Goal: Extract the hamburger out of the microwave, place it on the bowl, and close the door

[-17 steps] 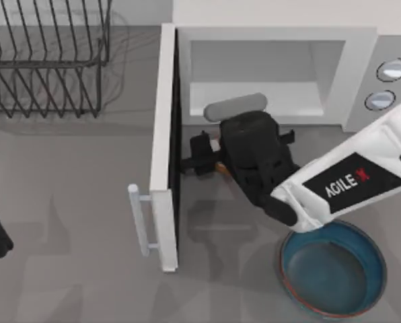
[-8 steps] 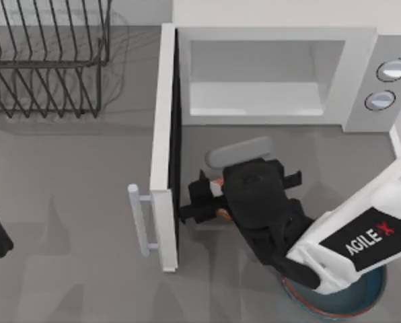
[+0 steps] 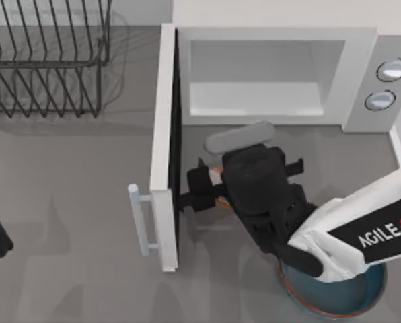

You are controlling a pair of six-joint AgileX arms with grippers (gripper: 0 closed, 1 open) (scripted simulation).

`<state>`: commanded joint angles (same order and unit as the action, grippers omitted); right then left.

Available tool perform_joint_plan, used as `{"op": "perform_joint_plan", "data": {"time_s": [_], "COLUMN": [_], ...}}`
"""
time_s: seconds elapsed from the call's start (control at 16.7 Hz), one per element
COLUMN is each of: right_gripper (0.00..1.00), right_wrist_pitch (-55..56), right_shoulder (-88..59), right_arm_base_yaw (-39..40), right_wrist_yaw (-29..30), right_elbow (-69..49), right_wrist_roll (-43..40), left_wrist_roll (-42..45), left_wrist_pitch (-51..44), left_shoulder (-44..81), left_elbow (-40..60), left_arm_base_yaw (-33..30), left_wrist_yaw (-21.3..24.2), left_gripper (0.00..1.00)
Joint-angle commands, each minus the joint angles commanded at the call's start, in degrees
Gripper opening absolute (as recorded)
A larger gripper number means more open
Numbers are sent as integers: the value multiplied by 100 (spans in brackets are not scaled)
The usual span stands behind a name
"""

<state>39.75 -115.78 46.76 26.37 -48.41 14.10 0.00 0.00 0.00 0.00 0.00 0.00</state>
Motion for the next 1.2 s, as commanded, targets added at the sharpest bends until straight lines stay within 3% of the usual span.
{"op": "perform_joint_plan", "data": {"time_s": [0.48,0.9,1.02,1.2], "right_gripper": [0,0,0,0], "right_wrist_pitch": [-1560,-1757,-1852,-2180], "right_shoulder": [1164,1287,1315,1467], "right_arm_base_yaw": [0,-15,-180,-747], "right_wrist_yaw": [-23,-36,-223,-950], "right_elbow": [-306,-323,-312,-240], "right_wrist_roll": [0,4,-170,-856], "left_wrist_roll": [0,0,0,0], "left_wrist_pitch": [0,0,0,0], "left_shoulder": [0,0,0,0], "left_elbow": [0,0,0,0], "left_arm_base_yaw": [0,0,0,0], "left_wrist_yaw": [0,0,0,0], "left_gripper": [100,100,100,100]}}
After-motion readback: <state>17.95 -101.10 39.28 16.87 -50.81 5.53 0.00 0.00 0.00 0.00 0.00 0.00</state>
